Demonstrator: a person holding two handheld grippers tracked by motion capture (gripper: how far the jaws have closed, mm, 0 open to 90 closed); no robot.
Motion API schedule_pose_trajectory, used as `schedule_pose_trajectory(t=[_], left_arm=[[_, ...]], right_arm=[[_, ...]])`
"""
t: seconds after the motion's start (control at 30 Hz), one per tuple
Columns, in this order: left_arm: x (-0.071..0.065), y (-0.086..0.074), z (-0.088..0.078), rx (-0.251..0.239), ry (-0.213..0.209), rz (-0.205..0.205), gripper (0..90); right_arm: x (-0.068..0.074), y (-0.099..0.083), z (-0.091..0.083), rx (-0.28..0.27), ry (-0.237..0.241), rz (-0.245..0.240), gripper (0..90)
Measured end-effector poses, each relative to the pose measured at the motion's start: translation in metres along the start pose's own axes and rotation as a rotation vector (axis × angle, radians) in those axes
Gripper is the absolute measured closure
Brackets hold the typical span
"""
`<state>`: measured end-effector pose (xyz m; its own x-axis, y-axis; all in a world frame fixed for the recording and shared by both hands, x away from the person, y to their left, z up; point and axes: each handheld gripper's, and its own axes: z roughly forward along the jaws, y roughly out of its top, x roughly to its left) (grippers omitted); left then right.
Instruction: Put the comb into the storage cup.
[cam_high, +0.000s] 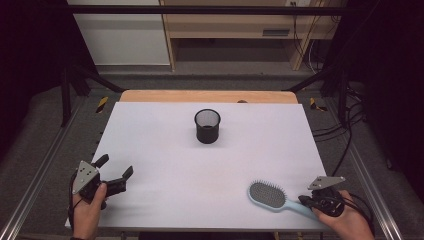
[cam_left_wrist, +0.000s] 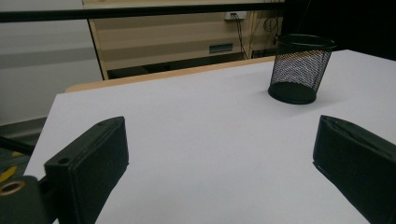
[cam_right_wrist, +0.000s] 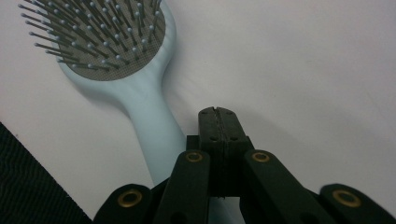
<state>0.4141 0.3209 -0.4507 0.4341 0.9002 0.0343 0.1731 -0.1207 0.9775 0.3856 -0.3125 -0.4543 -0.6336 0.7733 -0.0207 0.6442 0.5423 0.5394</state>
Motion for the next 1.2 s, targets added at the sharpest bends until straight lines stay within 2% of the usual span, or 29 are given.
schedule_pose_trajectory(t=[0.13, 0.23, 0.57, 0.8, 1.03, 1.1, 1.2], left_arm=[[-0.005, 0.001, 0.003, 0.015, -0.006, 0.042, 3.2], [-0.007, 0.000, 0.004, 0.032, -0.010, 0.057, 3.2], [-0.002, -0.002, 0.002, 0.034, -0.002, 0.039, 3.4], [-0.007, 0.000, 0.003, 0.032, -0.017, 0.067, 3.4], [-0.007, -0.003, 0.004, 0.044, -0.020, 0.069, 3.4], [-0.006, -0.003, 0.003, 0.043, -0.010, 0.071, 3.4], [-0.003, -0.002, 0.001, 0.031, 0.006, 0.051, 3.7]], right_arm=[[0.002, -0.003, -0.002, -0.007, 0.003, -0.002, 90.0], [0.003, -0.006, -0.003, -0.009, -0.022, 0.006, 90.0], [0.007, -0.009, -0.008, -0.024, -0.006, 0.001, 90.0], [0.005, -0.008, -0.006, -0.035, 0.003, -0.008, 90.0], [0.004, -0.007, -0.012, -0.072, 0.006, -0.030, 89.9], [0.003, -0.007, -0.014, -0.090, 0.012, -0.034, 86.2], [0.003, -0.006, -0.017, -0.110, 0.029, -0.038, 75.7]])
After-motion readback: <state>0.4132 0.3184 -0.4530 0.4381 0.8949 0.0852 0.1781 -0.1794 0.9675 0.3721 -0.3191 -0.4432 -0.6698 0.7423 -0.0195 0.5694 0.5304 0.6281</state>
